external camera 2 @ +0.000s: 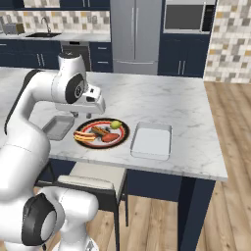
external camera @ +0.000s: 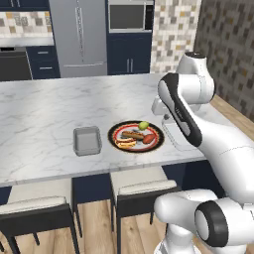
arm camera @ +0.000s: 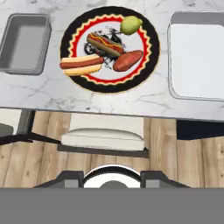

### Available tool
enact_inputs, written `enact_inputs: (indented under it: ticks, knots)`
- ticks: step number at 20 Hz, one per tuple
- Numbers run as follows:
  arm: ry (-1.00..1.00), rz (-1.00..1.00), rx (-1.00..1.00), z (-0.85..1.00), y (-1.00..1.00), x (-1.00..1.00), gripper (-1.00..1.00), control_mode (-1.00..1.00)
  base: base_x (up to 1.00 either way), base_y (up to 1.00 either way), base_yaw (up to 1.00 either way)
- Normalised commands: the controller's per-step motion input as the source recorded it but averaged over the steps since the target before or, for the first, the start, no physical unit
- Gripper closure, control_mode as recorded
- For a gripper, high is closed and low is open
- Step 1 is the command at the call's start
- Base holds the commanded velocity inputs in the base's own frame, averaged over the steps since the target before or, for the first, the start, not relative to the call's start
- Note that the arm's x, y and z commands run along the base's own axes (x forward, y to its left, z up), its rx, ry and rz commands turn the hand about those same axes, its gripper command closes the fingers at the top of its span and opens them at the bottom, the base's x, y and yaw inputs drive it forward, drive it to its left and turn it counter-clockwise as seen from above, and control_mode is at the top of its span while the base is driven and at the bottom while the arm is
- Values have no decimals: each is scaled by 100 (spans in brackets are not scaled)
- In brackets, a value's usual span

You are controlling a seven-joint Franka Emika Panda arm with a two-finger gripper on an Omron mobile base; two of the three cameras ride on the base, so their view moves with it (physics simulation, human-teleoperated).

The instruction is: Place one cooked food and one vegetable from the large plate to each tupperware container.

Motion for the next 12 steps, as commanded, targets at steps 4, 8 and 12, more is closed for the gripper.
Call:
enact_inputs:
  ticks: [4,8,12]
  knots:
    - [-1,6,0,0,15,32,-100,-100,0,0,0]
    - [9,29,-4,-21,75,91,-100,-100,0,0,0]
    - [7,9,-8,-35,6,81,-100,-100,0,0,0]
